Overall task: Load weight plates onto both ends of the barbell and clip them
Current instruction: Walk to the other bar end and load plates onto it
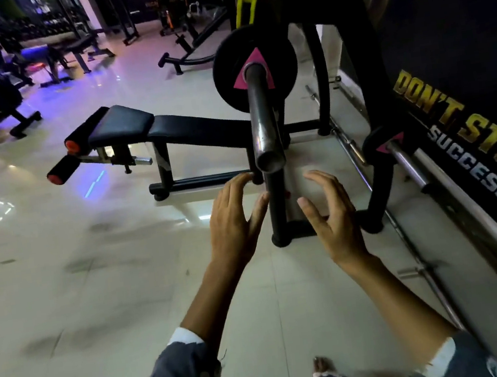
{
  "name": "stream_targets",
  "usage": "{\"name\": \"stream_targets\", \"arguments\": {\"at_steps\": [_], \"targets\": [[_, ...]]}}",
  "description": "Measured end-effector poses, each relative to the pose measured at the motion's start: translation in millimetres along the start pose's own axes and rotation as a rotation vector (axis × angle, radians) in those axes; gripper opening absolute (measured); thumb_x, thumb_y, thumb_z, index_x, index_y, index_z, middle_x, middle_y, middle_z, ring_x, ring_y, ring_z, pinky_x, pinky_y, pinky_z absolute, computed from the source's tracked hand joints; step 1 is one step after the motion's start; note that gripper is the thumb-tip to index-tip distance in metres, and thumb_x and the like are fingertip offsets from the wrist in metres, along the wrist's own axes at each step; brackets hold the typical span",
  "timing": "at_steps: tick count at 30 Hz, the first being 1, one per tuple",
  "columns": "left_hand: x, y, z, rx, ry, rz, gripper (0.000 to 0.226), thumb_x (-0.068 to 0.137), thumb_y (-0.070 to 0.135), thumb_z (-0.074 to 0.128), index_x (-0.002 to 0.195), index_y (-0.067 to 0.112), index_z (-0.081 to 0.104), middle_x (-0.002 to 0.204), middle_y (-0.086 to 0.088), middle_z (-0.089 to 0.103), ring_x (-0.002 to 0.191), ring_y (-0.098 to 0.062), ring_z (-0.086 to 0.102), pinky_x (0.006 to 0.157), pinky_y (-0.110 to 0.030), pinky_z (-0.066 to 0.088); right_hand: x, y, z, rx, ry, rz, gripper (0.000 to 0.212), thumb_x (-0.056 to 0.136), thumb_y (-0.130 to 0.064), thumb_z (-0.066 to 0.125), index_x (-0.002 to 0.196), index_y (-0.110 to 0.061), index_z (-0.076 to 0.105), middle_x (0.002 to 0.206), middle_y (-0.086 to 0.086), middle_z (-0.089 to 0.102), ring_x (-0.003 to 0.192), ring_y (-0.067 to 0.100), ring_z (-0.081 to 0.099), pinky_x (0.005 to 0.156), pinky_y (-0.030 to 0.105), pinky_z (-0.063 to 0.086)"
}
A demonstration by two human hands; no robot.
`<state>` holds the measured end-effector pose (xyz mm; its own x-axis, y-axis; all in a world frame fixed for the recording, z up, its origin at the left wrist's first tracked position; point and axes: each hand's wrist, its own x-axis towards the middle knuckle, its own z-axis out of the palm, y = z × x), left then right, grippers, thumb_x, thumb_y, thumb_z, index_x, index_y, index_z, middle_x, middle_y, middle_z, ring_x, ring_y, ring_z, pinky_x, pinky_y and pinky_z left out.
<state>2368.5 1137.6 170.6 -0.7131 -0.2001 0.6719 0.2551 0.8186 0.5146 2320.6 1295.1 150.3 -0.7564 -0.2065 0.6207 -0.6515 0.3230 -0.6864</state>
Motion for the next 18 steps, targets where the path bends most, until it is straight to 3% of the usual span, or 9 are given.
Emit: {"name": "stream_targets", "arguments": {"at_steps": [4,8,14,18], "targets": [[-38,14,7,-0.008,-0.099,-0.018,0.038,0.091,0.038,0.048,0.113,0.007,0.055,0.109,-0.010,0.064,0.101,-0.012,0.050,0.084,-0.019,0.037,-36,-10,-23,-0.077,-0.034,0.065,0.046,0.089,-0.042,0.042,0.118,-0.008,0.053,0.119,0.007,0.057,0.112,0.009,0.048,0.094,0.003,0.031],[-62,23,37,0.010,-0.197,-0.054,0.034,0.091,0.039,0.048,0.111,0.013,0.054,0.102,-0.007,0.062,0.093,-0.018,0.055,0.077,-0.028,0.043,-61,10,-47,-0.283,-0.142,0.108,0.044,0.089,-0.043,0.040,0.108,-0.009,0.059,0.109,0.007,0.063,0.102,0.022,0.059,0.082,0.018,0.040],[-75,35,113,0.057,-0.464,-0.028,0.046,0.090,0.051,0.036,0.108,0.014,0.058,0.102,-0.003,0.064,0.093,-0.021,0.058,0.077,-0.030,0.044,-69,74,-90,-0.499,-0.266,0.263,0.046,0.086,-0.045,0.035,0.100,-0.009,0.062,0.101,0.009,0.067,0.093,0.027,0.062,0.077,0.027,0.045],[-67,45,176,0.070,-0.571,0.011,0.039,0.093,0.045,0.046,0.108,0.013,0.061,0.107,-0.006,0.065,0.097,-0.025,0.059,0.081,-0.037,0.048,-60,122,-121,-0.542,-0.313,0.320,0.032,0.088,-0.035,0.044,0.091,-0.008,0.061,0.094,0.009,0.067,0.087,0.028,0.062,0.074,0.032,0.049]]}}
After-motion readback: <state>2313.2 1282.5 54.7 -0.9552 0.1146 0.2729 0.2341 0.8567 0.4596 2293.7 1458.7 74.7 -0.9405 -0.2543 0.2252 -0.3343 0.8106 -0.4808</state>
